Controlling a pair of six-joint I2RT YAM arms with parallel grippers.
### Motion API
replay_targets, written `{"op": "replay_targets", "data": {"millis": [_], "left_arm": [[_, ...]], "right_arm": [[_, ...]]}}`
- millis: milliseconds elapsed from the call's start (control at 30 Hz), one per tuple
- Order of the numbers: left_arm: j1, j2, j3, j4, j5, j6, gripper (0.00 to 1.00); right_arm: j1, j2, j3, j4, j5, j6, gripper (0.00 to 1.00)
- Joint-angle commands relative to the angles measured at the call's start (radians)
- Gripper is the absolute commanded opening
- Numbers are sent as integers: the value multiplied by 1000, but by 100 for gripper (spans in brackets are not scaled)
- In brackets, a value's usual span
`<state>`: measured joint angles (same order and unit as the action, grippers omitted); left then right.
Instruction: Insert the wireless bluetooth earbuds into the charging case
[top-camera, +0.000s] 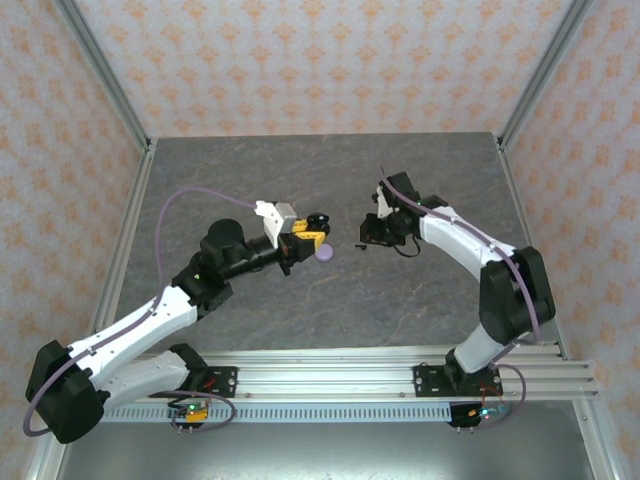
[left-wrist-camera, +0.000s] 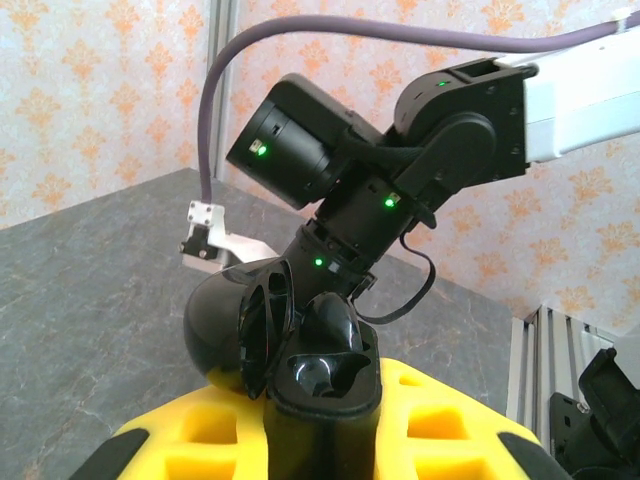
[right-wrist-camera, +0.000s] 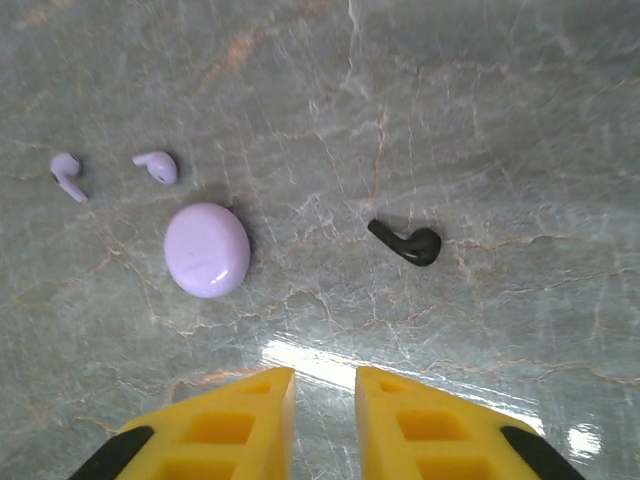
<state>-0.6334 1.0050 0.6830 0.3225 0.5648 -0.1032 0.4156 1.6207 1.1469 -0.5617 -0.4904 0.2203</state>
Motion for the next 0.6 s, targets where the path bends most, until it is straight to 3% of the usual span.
{"op": "replay_targets", "data": {"millis": [0, 567], "left_arm": [[-7, -28, -14, -26, -20, 24, 18], [-6, -31, -13, -51, -43, 20, 18]], "right_arm": [[12, 56, -13, -23, -51, -22, 20], [31, 244, 50, -21, 121, 19, 11]]}}
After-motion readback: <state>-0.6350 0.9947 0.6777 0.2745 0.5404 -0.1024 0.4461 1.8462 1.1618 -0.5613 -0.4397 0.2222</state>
